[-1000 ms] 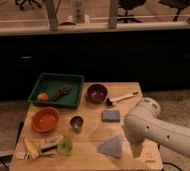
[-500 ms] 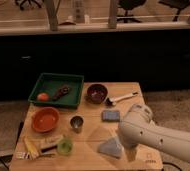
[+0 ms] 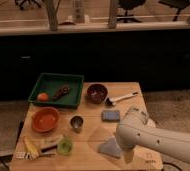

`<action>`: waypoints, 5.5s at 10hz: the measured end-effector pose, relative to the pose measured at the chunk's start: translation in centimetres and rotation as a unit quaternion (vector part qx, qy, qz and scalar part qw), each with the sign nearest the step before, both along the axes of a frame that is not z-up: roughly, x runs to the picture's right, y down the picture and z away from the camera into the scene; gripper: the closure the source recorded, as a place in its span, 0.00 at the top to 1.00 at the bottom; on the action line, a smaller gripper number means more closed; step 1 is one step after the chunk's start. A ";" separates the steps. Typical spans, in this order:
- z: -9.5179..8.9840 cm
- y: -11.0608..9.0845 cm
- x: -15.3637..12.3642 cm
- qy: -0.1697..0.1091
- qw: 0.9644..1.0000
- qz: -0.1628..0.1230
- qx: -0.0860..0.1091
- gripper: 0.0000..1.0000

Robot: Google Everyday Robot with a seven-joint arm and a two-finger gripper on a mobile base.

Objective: Place towel in red bowl

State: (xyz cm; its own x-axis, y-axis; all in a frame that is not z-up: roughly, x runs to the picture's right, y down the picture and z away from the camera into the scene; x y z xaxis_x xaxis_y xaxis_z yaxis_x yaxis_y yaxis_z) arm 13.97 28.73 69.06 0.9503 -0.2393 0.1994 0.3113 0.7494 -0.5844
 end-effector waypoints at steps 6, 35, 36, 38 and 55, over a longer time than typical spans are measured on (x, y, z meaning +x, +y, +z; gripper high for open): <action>2.1 1.2 -0.4 -0.013 1.000 -0.002 -0.006 0.80; 6.2 2.0 -1.4 -0.013 1.000 0.019 -0.020 0.01; 6.1 1.8 -1.4 -0.011 1.000 0.019 -0.021 0.01; 6.3 1.5 -1.6 -0.011 1.000 0.014 -0.021 0.01; 5.4 -1.1 -2.3 0.006 1.000 0.003 -0.025 0.42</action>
